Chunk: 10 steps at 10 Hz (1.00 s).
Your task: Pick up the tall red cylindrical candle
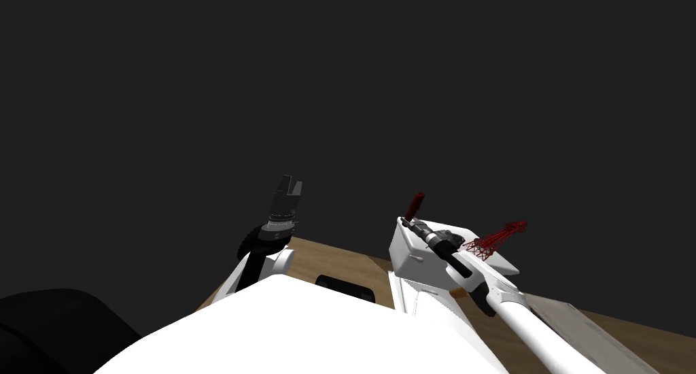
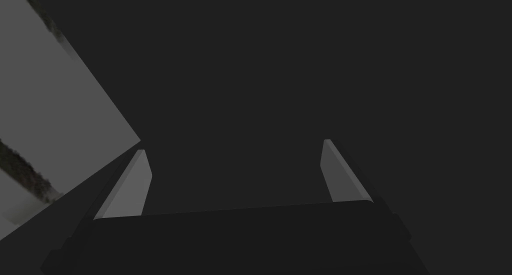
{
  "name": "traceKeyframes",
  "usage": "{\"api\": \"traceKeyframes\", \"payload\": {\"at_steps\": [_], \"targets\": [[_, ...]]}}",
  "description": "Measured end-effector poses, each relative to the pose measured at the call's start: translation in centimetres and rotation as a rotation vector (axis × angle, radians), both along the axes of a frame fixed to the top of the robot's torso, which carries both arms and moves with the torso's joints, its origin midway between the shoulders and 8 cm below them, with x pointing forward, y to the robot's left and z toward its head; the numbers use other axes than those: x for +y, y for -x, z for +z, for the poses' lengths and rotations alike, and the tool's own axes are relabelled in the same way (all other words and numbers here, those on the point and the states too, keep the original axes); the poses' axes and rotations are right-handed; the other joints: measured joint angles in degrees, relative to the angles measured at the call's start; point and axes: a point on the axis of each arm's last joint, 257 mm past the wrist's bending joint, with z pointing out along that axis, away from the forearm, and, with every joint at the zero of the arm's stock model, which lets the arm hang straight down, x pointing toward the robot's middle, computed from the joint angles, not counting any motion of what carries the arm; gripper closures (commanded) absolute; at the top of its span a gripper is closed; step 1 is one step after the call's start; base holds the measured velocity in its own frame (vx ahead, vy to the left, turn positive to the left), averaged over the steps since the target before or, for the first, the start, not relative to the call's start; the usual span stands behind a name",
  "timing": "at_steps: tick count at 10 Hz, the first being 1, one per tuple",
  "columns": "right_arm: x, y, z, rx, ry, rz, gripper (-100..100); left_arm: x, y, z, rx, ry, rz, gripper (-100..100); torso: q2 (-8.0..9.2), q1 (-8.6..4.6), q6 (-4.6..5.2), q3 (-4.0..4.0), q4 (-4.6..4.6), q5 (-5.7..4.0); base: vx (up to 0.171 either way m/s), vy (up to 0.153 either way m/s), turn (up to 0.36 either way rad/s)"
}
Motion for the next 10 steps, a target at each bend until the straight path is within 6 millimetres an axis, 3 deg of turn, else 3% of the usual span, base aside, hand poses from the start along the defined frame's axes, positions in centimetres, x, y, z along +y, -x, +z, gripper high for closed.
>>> {"api": "traceKeyframes", "payload": {"at_steps": [3,5,10], "targets": [[-1.1,-1.5,-0.1,0.012,0.010,-0.010,-100,0.0,0.0,0.0,0.000,0.000,0.000,0,0.30,0.12,0.01,0.16,0.05,0.02,-0.106,0.030,0.040],[-2.1,-3.0,0.8,0.000,0.020,-0.030,-100,0.0,0.0,0.0,0.000,0.000,0.000,0,0.01,0.03,0.02,0.00,0.00,0.00,-0.005,0.004,-0.004],[-4.6,-6.6,3.3,-0.014,0.044,-0.072,-100,0.0,0.0,0.0,0.000,0.000,0.000,0,0.04,0.01,0.02,0.02,0.01,0.00,-0.093,0.028,0.041]]}}
